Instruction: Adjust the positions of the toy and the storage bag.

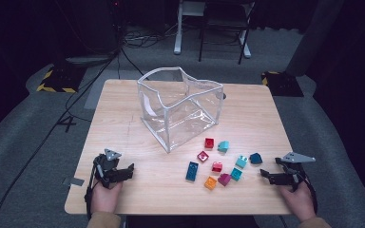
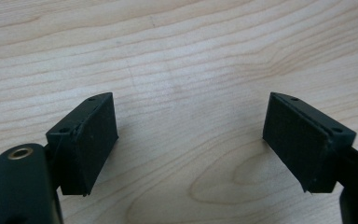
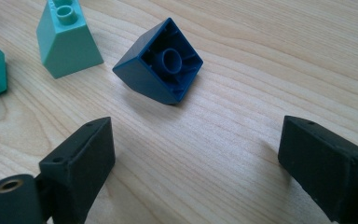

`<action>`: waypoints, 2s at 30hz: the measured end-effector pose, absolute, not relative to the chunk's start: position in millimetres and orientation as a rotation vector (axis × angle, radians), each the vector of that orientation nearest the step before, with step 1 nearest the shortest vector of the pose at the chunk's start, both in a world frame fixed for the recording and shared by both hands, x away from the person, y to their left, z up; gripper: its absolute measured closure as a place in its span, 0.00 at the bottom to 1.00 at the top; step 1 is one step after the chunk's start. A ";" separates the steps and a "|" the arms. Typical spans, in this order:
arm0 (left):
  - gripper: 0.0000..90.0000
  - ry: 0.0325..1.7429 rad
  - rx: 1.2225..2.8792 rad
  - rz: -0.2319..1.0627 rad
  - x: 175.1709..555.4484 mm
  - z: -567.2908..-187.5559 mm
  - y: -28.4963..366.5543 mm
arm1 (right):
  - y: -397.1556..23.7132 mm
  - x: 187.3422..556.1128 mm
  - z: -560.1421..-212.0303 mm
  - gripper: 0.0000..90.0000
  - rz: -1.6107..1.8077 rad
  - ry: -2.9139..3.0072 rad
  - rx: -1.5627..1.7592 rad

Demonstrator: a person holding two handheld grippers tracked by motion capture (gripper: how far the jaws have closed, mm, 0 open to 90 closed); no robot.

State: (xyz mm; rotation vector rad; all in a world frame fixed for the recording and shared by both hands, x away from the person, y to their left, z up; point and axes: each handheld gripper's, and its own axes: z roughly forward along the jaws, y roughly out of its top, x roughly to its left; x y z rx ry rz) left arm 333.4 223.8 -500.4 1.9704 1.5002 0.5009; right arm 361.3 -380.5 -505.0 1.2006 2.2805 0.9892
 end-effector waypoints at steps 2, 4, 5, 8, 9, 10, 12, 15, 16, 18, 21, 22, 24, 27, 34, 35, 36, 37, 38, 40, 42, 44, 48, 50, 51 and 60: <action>0.21 1.493 1.936 0.481 334.9 -493.7 227.9 | -380.5 361.2 -505.0 0.12 0.988 2.280 1.201; 0.22 1.489 1.909 0.470 336.1 -487.8 230.1 | -380.5 361.0 -505.0 0.12 0.987 2.278 1.202; 0.22 1.484 1.903 0.469 336.6 -484.6 230.4 | -380.5 360.9 -505.0 0.12 0.987 2.278 1.203; 0.22 1.467 1.890 0.467 339.2 -477.0 229.7 | -380.5 360.9 -505.0 0.12 0.987 2.277 1.203; 0.22 1.455 1.892 0.464 340.5 -474.9 229.4 | -380.5 360.9 -505.0 0.12 0.988 2.277 1.204; 0.22 1.446 1.890 0.466 342.7 -471.0 227.1 | -380.4 360.9 -505.1 0.12 0.988 2.276 1.204; 0.22 1.439 1.886 0.459 344.0 -469.2 226.5 | -380.4 360.7 -505.1 0.12 0.987 2.274 1.205; 0.21 1.417 1.874 0.457 347.1 -462.1 225.2 | -380.5 360.8 -505.0 0.12 0.987 2.275 1.205; 0.20 1.409 1.871 0.460 348.2 -459.5 224.6 | -380.5 360.8 -505.0 0.12 0.988 2.274 1.206; 0.20 1.398 1.873 0.471 355.4 -454.5 224.2 | -380.7 360.7 -505.0 0.13 0.988 2.275 1.205; 0.20 1.397 1.870 0.471 361.9 -451.8 225.0 | -380.7 360.7 -505.0 0.13 0.988 2.273 1.207; 0.20 1.395 1.870 0.476 365.5 -449.8 225.4 | -380.8 360.7 -505.0 0.13 0.989 2.273 1.207; 0.21 1.374 1.877 0.501 377.9 -441.7 226.2 | -380.9 360.6 -504.9 0.13 0.988 2.272 1.207; 0.22 1.363 1.876 0.508 391.1 -436.7 226.5 | -381.1 360.4 -504.8 0.14 0.989 2.269 1.210; 0.42 1.334 1.894 0.508 434.5 -432.3 220.4 | -381.7 359.3 -504.5 0.18 0.997 2.266 1.206; 0.44 1.331 1.906 0.503 440.6 -432.9 219.2 | -382.0 359.1 -504.5 0.20 1.000 2.266 1.203; 0.47 1.336 1.923 0.509 452.1 -434.9 215.6 | -382.6 358.0 -504.1 0.25 1.010 2.266 1.193; 0.48 1.336 1.923 0.509 452.1 -434.9 215.6 | -382.6 358.0 -504.1 0.25 1.010 2.266 1.193; 0.48 1.334 1.920 0.498 462.4 -436.5 213.8 | -383.4 356.5 -503.8 0.33 1.023 2.265 1.178; 0.48 1.331 1.917 0.504 467.2 -437.0 212.7 | -384.0 355.7 -503.6 0.36 1.029 2.269 1.171; 0.50 1.318 1.911 0.513 481.7 -438.6 208.8 | -384.3 354.6 -503.0 0.42 1.031 2.257 1.186; 0.50 1.313 1.915 0.515 486.8 -439.1 207.3 | -384.5 354.0 -502.3 0.46 1.026 2.255 1.190; 0.52 1.282 1.959 0.488 505.2 -441.2 198.4 | -384.1 350.8 -496.7 0.59 1.026 2.279 1.212; 0.61 1.258 1.981 0.463 511.3 -442.1 194.5 | -381.5 345.0 -491.5 0.63 1.066 2.293 1.198; 0.67 1.258 1.981 0.463 511.3 -442.1 194.5 | -381.5 345.0 -491.5 0.63 1.066 2.293 1.198; 0.97 1.201 2.027 0.429 503.2 -442.0 193.1 | -353.5 333.3 -469.2 0.64 1.167 2.347 1.079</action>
